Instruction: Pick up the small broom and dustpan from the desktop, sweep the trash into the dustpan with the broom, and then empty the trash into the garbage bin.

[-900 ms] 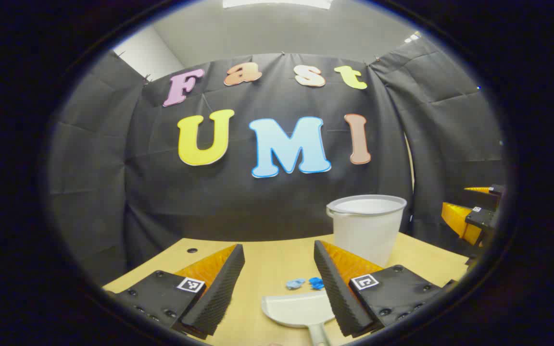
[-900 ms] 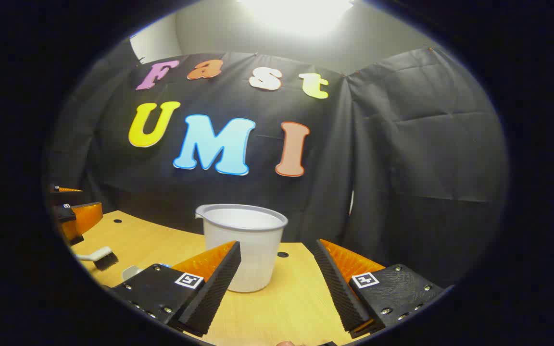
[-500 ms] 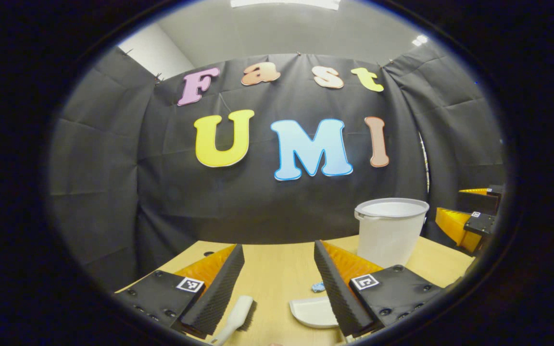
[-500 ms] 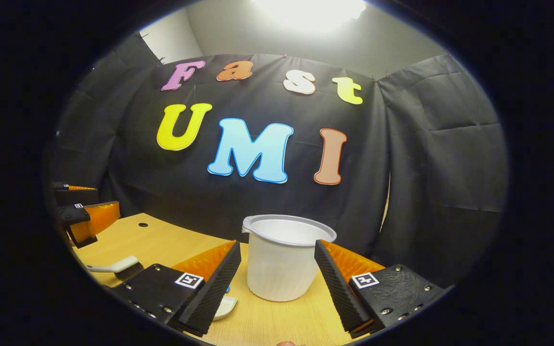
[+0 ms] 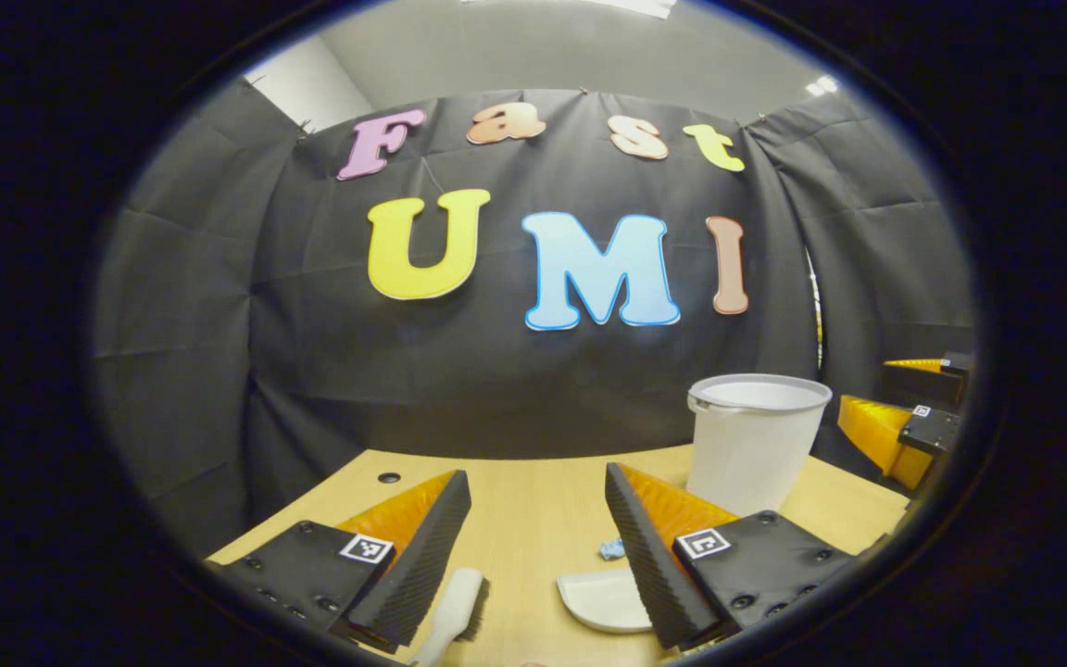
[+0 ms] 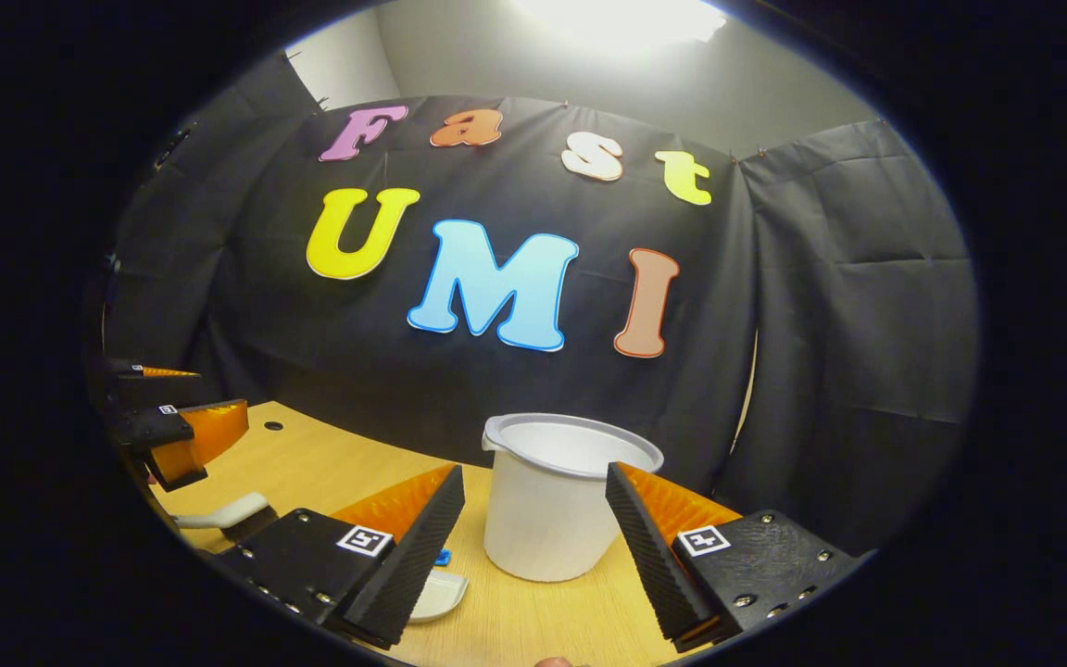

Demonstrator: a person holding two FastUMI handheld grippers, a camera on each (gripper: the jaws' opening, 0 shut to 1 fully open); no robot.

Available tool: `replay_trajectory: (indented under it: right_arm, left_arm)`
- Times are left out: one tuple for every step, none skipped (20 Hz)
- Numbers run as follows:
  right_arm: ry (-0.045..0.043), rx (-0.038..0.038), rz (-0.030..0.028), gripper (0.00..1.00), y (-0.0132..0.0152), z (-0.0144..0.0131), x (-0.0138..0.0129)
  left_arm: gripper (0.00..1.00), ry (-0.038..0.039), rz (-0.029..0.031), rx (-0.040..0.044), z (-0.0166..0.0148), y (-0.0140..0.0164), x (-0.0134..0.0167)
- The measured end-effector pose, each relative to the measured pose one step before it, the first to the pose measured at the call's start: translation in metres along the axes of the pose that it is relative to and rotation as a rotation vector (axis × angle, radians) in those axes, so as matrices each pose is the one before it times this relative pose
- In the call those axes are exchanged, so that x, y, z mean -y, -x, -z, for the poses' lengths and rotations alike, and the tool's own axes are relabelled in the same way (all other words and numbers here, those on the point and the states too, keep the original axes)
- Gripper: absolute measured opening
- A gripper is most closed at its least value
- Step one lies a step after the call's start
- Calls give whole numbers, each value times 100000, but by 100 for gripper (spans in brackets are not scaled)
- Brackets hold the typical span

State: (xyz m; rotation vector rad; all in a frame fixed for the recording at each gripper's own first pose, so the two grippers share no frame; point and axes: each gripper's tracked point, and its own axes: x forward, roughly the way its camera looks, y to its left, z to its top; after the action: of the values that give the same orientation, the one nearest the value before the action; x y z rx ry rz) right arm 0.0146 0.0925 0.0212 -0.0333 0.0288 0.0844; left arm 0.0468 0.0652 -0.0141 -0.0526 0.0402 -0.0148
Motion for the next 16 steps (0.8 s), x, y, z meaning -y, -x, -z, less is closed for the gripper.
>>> replay_trajectory:
  right_arm:
    - [-315,-1381,746,96,75,290,-336]
    - [-154,-2195,761,96,114,396,-406]
    - [-11,-2710,173,96,73,426,-525]
    - [-31,-3143,-6,96,88,561,-593]
    - [-295,-3525,-252,96,284,821,-535]
    - [-652,-3636,-1252,96,91,663,-821]
    - [-781,-3732,-1287,96,112,807,-877]
    - [-788,-3255,-1068,96,173,628,-716]
    - [-820,-2472,-1269,96,145,563,-679]
    - [-788,-2574,-996,96,33,537,-665]
    - [-756,-3154,-1370,96,-4,803,-799]
    - [-854,-3722,-1310,96,-28,809,-713]
    - [-985,-3799,-1899,96,-115,834,-826]
    - [-800,-3837,-1330,96,-265,797,-690]
    - [-728,-3288,-736,96,-223,620,-562]
    - [-650,-3441,-543,97,-275,703,-531]
  left_arm:
    - [96,125,1147,-792,346,-228,-182]
    - [96,297,846,-910,425,-100,-354]
    - [96,240,728,-1365,533,-123,-364]
    - [96,152,1124,-2156,653,-228,-229]
    - [96,-29,887,-2954,1097,-177,-226]
    - [96,-848,742,-3392,1092,-143,-290]
    - [95,-1219,475,-2846,1109,-133,-474]
    - [96,-1206,684,-2411,977,-100,-450]
    - [96,-1619,413,-2459,868,-77,-212]
    - [96,-1599,-52,-3047,1046,-105,-563]
    - [96,-690,166,-3201,1182,-241,-672]
    - [97,229,788,-2890,972,-86,-390]
    - [97,26,161,-3402,993,-29,-343]
    - [95,-677,-281,-4095,1049,-108,-615]
    - [97,-793,620,-3611,1078,-209,-345]
    - [91,-673,784,-3059,1080,-286,-324]
